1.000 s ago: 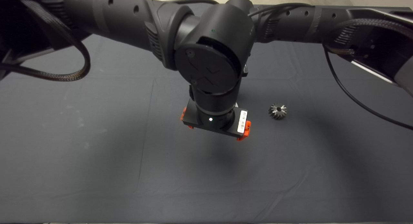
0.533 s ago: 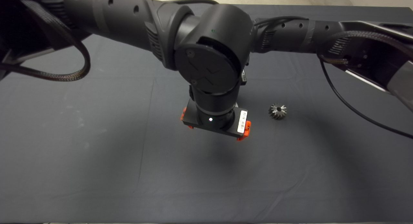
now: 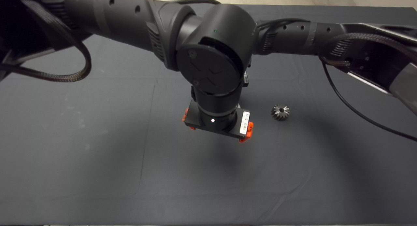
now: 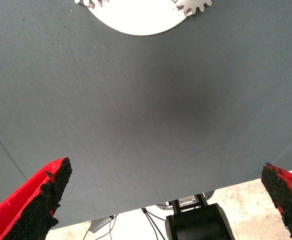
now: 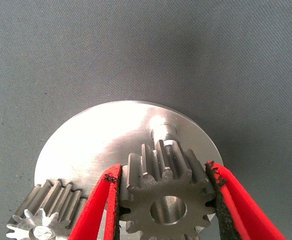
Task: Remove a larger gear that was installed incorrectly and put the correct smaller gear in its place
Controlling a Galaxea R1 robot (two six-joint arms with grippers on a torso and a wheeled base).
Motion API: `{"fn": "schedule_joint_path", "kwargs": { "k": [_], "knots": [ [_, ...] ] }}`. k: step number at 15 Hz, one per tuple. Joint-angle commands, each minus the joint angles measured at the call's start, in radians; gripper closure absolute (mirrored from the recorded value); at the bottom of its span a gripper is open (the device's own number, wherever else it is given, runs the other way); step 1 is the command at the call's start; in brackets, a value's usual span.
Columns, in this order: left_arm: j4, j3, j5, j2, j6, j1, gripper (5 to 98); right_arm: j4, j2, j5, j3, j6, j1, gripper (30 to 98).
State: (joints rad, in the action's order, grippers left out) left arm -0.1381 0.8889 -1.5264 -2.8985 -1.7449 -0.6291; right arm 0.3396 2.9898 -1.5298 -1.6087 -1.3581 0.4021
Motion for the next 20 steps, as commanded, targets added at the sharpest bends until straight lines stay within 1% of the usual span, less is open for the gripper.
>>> {"fn": "schedule_joint_path", "kwargs": {
  "k": [1, 7, 10, 11, 12, 13, 14, 18, 20],
  "knots": [
    [0.002, -0.003, -0.061, -0.009, -0.001, -0.014, 6.0, 0.030, 0.008, -0.073, -0.005, 0.013, 0.021, 92.7],
    [0.003, -0.003, -0.061, -0.014, -0.001, -0.015, 6.0, 0.027, 0.007, -0.072, -0.001, 0.014, 0.029, 92.8],
    [0.003, -0.003, -0.061, -0.012, -0.001, -0.014, 6.0, 0.026, 0.007, -0.072, 0.009, 0.003, 0.031, 92.9],
    [0.003, -0.001, -0.061, -0.012, -0.001, -0.014, 6.0, 0.024, 0.006, -0.073, 0.026, -0.003, 0.043, 92.9],
    [0.003, -0.001, -0.061, -0.009, -0.001, -0.015, 6.0, 0.019, -0.005, -0.073, 0.075, -0.012, 0.058, 92.9],
    [0.003, -0.001, -0.061, -0.009, -0.001, -0.015, 6.0, 0.011, -0.017, -0.073, 0.147, -0.047, 0.080, 92.9],
    [0.003, -0.003, -0.061, -0.011, -0.001, -0.014, 6.0, 0.000, -0.030, -0.074, 0.183, -0.069, 0.096, 92.9],
    [0.003, -0.003, -0.063, -0.010, -0.001, -0.014, 6.0, -0.005, -0.028, -0.072, 0.175, -0.072, 0.093, 92.7],
    [0.002, -0.001, -0.063, -0.012, -0.001, -0.014, 6.0, -0.004, -0.024, -0.072, 0.154, -0.064, 0.091, 92.7]
  ]
}}
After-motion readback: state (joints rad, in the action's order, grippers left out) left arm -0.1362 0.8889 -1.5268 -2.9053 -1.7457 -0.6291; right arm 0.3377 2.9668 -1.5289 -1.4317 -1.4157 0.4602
